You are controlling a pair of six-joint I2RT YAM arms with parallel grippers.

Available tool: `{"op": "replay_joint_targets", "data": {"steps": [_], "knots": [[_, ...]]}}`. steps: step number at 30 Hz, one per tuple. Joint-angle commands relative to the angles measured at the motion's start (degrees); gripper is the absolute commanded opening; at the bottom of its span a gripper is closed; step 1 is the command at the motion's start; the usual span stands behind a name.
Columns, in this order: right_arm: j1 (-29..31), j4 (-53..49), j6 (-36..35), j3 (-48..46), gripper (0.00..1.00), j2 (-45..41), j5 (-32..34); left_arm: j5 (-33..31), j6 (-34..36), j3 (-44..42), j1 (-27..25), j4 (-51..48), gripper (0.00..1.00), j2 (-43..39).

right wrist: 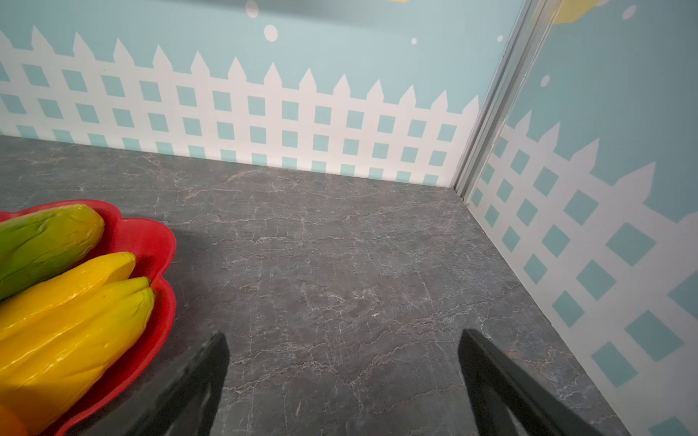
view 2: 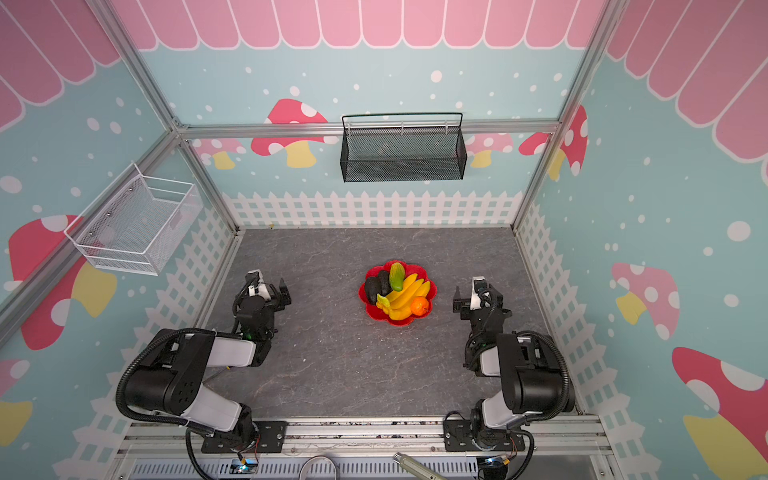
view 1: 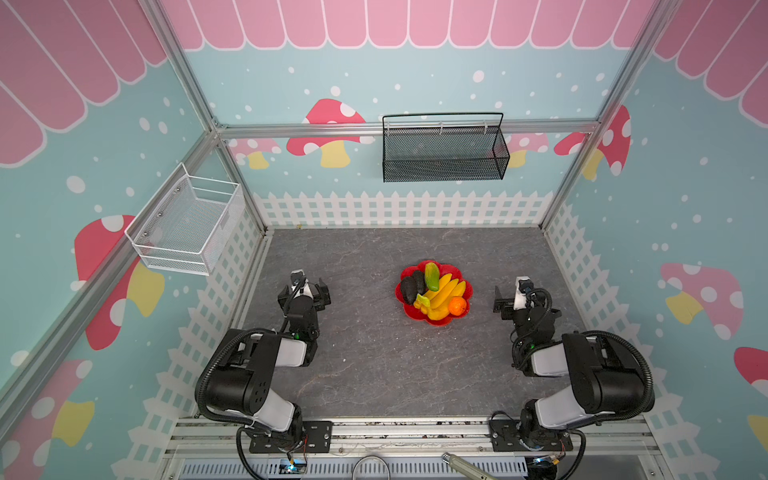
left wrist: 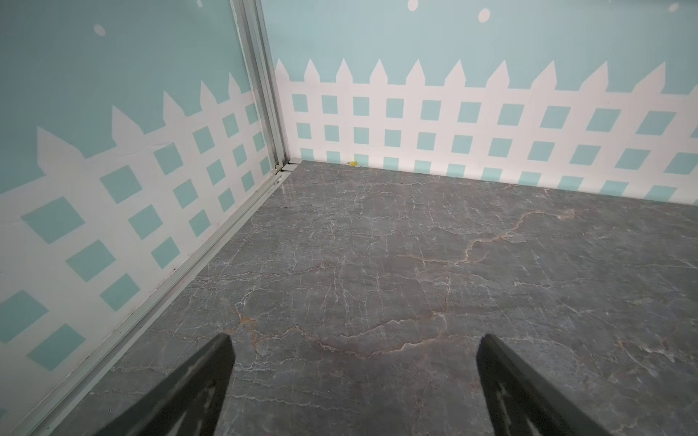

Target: Place and organize the fake fruits in the fruit bowl

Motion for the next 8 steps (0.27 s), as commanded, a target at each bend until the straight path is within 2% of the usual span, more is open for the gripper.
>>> {"op": "replay_joint_targets", "data": {"steps": [1, 5, 7, 8], "knots": [[0.33, 0.36, -1.71, -0.14, 0.98, -0.19, -1.19, -0.92, -0.06, 0.79, 0.21, -1.82, 1.00, 0.07], [0.34, 0.46, -1.53, -0.27, 0.98, -0.32, -0.40, 0.63, -1.41, 1.38, 1.46, -3.69, 1.00, -0.46], [0.28, 5.41, 1.90, -3.26, 0.98, -1.05, 7.09, -1.47, -2.48, -1.55, 1.84, 2.39, 1.00, -0.63], [0.24, 8.90, 2.30, -5.73, 0.98, -1.47, 7.93, -1.13, -3.15, -2.97, 2.27, 4.50, 1.00, -1.14]]}}
